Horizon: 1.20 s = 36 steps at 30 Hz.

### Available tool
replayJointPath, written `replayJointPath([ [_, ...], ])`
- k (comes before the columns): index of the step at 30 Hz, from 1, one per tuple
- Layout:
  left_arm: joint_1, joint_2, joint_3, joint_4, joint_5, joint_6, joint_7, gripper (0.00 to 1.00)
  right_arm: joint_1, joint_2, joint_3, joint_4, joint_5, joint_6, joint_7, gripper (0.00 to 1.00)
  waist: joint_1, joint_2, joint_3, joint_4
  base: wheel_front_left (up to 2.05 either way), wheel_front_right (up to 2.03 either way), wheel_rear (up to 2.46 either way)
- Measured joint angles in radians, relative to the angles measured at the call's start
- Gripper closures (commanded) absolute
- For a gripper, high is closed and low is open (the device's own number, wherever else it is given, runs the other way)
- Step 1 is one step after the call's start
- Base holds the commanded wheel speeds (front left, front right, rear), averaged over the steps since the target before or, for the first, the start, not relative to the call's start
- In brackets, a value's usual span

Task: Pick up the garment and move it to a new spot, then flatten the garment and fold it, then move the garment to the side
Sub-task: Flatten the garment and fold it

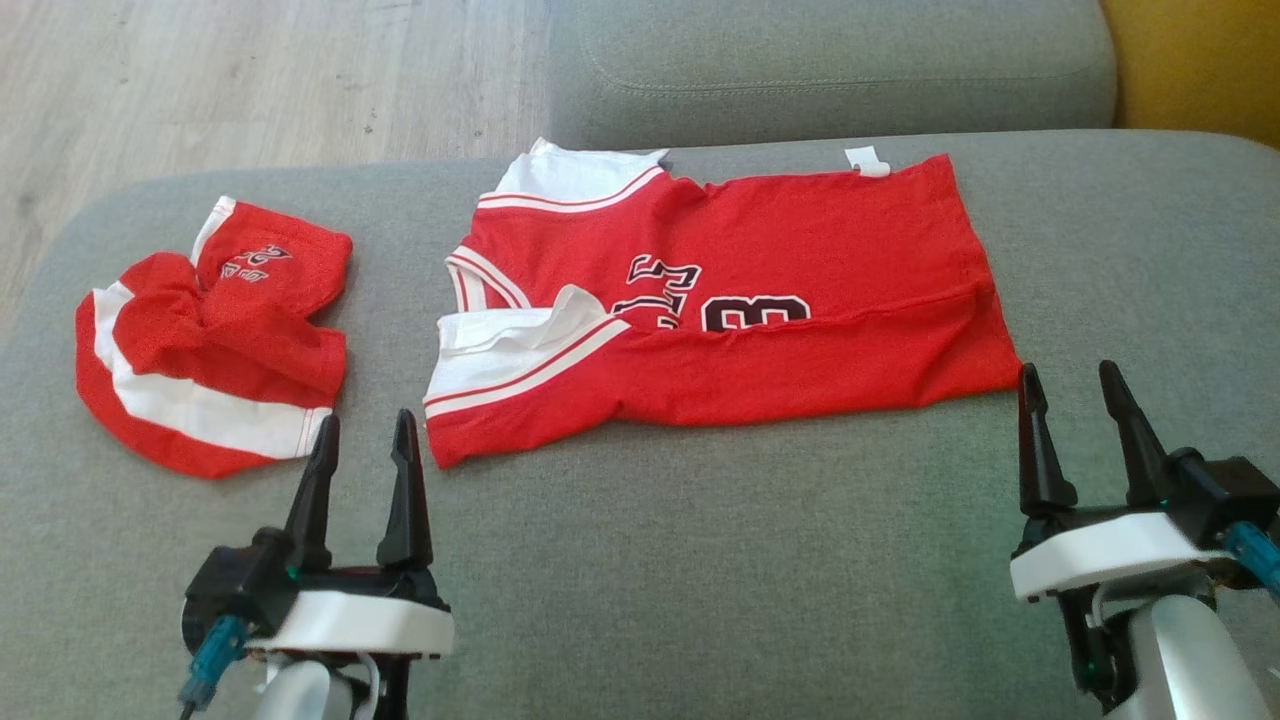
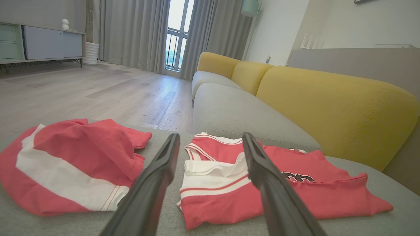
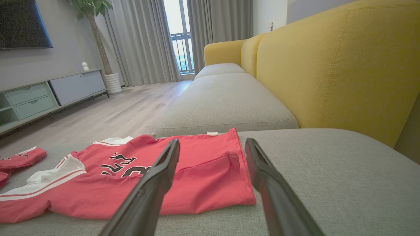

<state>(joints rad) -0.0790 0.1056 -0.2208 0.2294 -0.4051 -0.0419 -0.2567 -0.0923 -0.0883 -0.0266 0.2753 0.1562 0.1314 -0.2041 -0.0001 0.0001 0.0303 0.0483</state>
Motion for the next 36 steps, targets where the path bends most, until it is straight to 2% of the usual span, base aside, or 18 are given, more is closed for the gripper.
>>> replayJointPath([
  [9, -0.055, -0.018, -0.009, 0.123, 0.039, -0.039, 0.005, 0.00, -0.014, 0.011, -0.013, -0.036, -0.017, 0.000, 0.011, 0.00, 0.0001, 0.0000, 0.049, -0.010, 0.00, 0.00, 0.00],
  [13, -0.160, -0.019, -0.033, 0.216, 0.047, -0.041, 0.078, 0.00, -0.053, 0.012, -0.016, -0.061, -0.026, 0.000, 0.020, 0.00, 0.0002, 0.0000, 0.096, -0.020, 0.00, 0.00, 0.00],
  [17, -0.260, -0.018, -0.035, 0.333, 0.053, -0.012, 0.177, 0.00, -0.086, 0.012, -0.019, -0.083, -0.035, 0.000, 0.025, 0.00, 0.0003, 0.0000, 0.145, -0.034, 0.00, 0.00, 0.00],
  [22, -0.334, -0.009, -0.034, 0.453, 0.090, 0.055, 0.240, 0.00, -0.092, 0.013, -0.015, -0.091, -0.035, 0.000, 0.028, 0.00, 0.0003, 0.0000, 0.187, -0.060, 0.00, 0.00, 0.00],
  [26, -0.366, -0.008, -0.038, 0.495, 0.098, 0.068, 0.267, 0.00, -0.098, 0.013, -0.015, -0.092, -0.035, 0.000, 0.028, 0.00, 0.0003, 0.0000, 0.200, -0.072, 0.00, 0.00, 0.00],
  [30, -0.409, -0.008, -0.047, 0.531, 0.098, 0.055, 0.298, 0.00, -0.107, 0.015, -0.012, -0.099, -0.035, 0.000, 0.028, 0.00, 0.0001, 0.0000, 0.209, -0.079, 0.00, 0.00, 0.00],
  [34, -0.432, -0.006, -0.057, 0.549, 0.090, 0.020, 0.342, 0.00, -0.110, 0.017, -0.010, -0.100, -0.035, 0.000, 0.028, 0.00, 0.0000, 0.0000, 0.214, -0.083, 0.00, 0.00, 0.00],
  [35, -0.437, -0.004, -0.059, 0.551, 0.083, 0.011, 0.351, 0.64, -0.113, 0.017, -0.010, -0.100, -0.035, 0.000, 0.029, 0.00, 0.0000, 0.0000, 0.215, -0.083, 0.00, 0.00, 0.00],
  [36, -0.441, -0.003, -0.064, 0.551, 0.079, 0.003, 0.353, 1.00, -0.116, 0.017, -0.011, -0.099, -0.036, 0.000, 0.029, 0.00, 0.0000, 0.0000, 0.215, -0.082, 0.00, 0.00, 0.00],
])
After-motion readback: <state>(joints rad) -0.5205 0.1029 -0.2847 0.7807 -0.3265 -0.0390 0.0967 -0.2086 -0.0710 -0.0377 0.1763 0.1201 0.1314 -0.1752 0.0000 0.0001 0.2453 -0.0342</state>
